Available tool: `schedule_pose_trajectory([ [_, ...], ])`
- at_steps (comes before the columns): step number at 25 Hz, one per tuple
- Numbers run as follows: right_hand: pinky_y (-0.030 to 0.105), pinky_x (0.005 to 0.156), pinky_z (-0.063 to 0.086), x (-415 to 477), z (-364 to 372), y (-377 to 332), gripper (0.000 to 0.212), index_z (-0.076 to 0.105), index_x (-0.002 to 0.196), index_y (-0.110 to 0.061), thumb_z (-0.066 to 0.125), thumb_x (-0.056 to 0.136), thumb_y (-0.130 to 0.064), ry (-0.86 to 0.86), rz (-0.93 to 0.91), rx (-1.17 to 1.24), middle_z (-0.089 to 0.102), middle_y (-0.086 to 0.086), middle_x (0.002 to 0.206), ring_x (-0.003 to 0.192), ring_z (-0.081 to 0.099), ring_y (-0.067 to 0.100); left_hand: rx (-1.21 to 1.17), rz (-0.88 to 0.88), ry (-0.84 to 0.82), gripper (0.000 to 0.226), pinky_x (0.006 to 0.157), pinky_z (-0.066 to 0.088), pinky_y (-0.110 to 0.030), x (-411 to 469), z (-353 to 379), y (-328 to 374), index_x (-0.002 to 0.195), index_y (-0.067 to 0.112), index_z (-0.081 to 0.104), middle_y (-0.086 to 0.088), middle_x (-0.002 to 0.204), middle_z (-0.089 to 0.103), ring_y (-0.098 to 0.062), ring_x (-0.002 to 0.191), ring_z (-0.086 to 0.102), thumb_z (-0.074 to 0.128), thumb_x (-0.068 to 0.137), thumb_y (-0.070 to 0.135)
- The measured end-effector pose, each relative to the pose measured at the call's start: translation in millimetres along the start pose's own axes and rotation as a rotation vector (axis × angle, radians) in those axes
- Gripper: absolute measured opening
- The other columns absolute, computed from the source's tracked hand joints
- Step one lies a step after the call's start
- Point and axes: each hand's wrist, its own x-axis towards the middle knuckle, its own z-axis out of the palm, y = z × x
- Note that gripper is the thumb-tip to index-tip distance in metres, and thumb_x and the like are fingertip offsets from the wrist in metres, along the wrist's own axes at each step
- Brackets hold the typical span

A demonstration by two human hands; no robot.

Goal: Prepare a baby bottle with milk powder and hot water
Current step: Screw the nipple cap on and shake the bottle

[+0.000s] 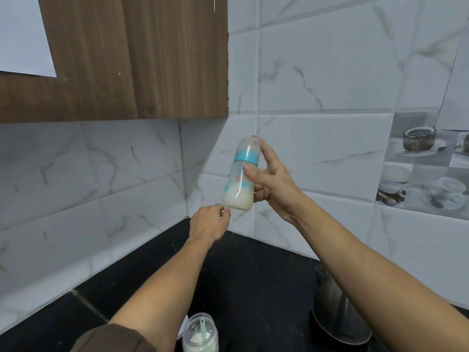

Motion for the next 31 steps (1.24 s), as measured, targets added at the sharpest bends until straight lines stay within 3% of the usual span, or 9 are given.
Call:
schedule_pose_trajectory([
  [2, 0.031, 0.058, 0.058, 6.1, -0.3, 2.8, 0.067, 0.035, 0.156, -0.04, 0.068, 0.1, -0.023, 0.107, -0.035, 0.068, 0.069, 0.009, 0.121, 0.073, 0.075, 0.019, -0.003, 0.01, 0.005, 0.043, 0.079, 0.057, -0.038, 0.7, -1.0, 1.7, 0.112, 0.018, 0.073, 0.0, 0.099, 0.074, -0.023, 0.091, 0.067, 0.039, 0.107, 0.044],
  [5, 0.042, 0.072, 0.063, 19.7, -3.6, -6.0, 0.057, 0.038, 0.153, -0.03, 0.065, 0.102, -0.032, 0.334, -0.04, 0.399, 0.061, 0.019, 0.139, 0.091, 0.076, 0.032, -0.017, 0.013, 0.017, 0.044, 0.083, 0.057, -0.038, 0.0, -2.8, 3.7, 0.119, 0.02, 0.074, 0.0, 0.109, 0.077, -0.022, 0.098, 0.068, 0.039, 0.107, 0.044],
  [10, 0.026, 0.054, 0.056, 0.5, 8.5, -7.1, 0.066, 0.036, 0.155, -0.04, 0.066, 0.101, -0.018, -0.02, -0.037, -0.017, 0.07, 0.008, 0.111, 0.066, 0.072, 0.012, 0.005, 0.003, 0.006, 0.041, 0.079, 0.058, -0.04, 0.2, -2.1, 9.4, 0.106, 0.016, 0.072, -0.003, 0.098, 0.074, -0.022, 0.087, 0.066, 0.041, 0.108, 0.043],
  [14, 0.044, 0.074, 0.063, 18.4, 1.5, -16.2, 0.071, 0.03, 0.158, -0.039, 0.069, 0.1, -0.03, 0.349, -0.078, 0.352, 0.062, 0.014, 0.135, 0.09, 0.077, 0.03, -0.009, 0.021, 0.02, 0.044, 0.08, 0.056, -0.038, 0.6, -3.2, 7.3, 0.117, 0.018, 0.074, -0.001, 0.108, 0.077, -0.023, 0.095, 0.068, 0.039, 0.107, 0.043],
  [18, 0.028, 0.054, 0.057, -2.1, 8.6, -9.7, 0.07, 0.033, 0.157, -0.039, 0.068, 0.1, -0.018, 0.029, -0.038, 0.034, 0.069, 0.01, 0.116, 0.068, 0.073, 0.015, 0.007, 0.017, 0.015, 0.041, 0.081, 0.057, -0.037, 1.0, -1.9, 7.1, 0.117, 0.017, 0.071, -0.001, 0.106, 0.074, -0.021, 0.092, 0.067, 0.041, 0.109, 0.043],
  [19, 0.026, 0.053, 0.056, -1.4, 8.3, -8.6, 0.07, 0.034, 0.157, -0.039, 0.068, 0.1, -0.017, 0.028, -0.065, 0.02, 0.07, 0.01, 0.113, 0.065, 0.072, 0.012, 0.007, 0.023, 0.014, 0.04, 0.08, 0.057, -0.037, 0.4, -2.4, 8.0, 0.117, 0.017, 0.071, -0.001, 0.105, 0.074, -0.02, 0.092, 0.066, 0.041, 0.109, 0.042],
  [23, 0.045, 0.073, 0.063, 16.6, -4.9, -17.5, 0.069, 0.031, 0.158, -0.037, 0.069, 0.1, -0.03, 0.398, -0.107, 0.418, 0.062, 0.015, 0.135, 0.094, 0.075, 0.033, -0.013, 0.012, 0.014, 0.044, 0.08, 0.055, -0.036, 0.0, -0.9, 3.4, 0.118, 0.019, 0.074, -0.001, 0.11, 0.077, -0.022, 0.097, 0.068, 0.038, 0.106, 0.042],
  [27, 0.035, 0.062, 0.06, 0.6, 1.0, -12.2, 0.068, 0.036, 0.155, -0.041, 0.07, 0.098, -0.027, 0.11, -0.119, 0.032, 0.069, 0.009, 0.122, 0.085, 0.075, 0.025, -0.018, 0.008, 0.008, 0.043, 0.082, 0.058, -0.039, 0.7, 3.3, 2.4, 0.115, 0.02, 0.073, -0.001, 0.106, 0.076, -0.022, 0.095, 0.068, 0.039, 0.106, 0.043],
  [31, 0.042, 0.07, 0.063, 15.9, -2.1, -17.5, 0.059, 0.041, 0.152, -0.022, 0.066, 0.101, -0.037, 0.341, -0.023, 0.458, 0.063, 0.019, 0.134, 0.091, 0.076, 0.033, -0.026, 0.016, 0.013, 0.045, 0.079, 0.057, -0.038, -0.2, 5.2, 4.8, 0.115, 0.02, 0.074, 0.0, 0.107, 0.077, -0.022, 0.096, 0.068, 0.038, 0.106, 0.045],
])
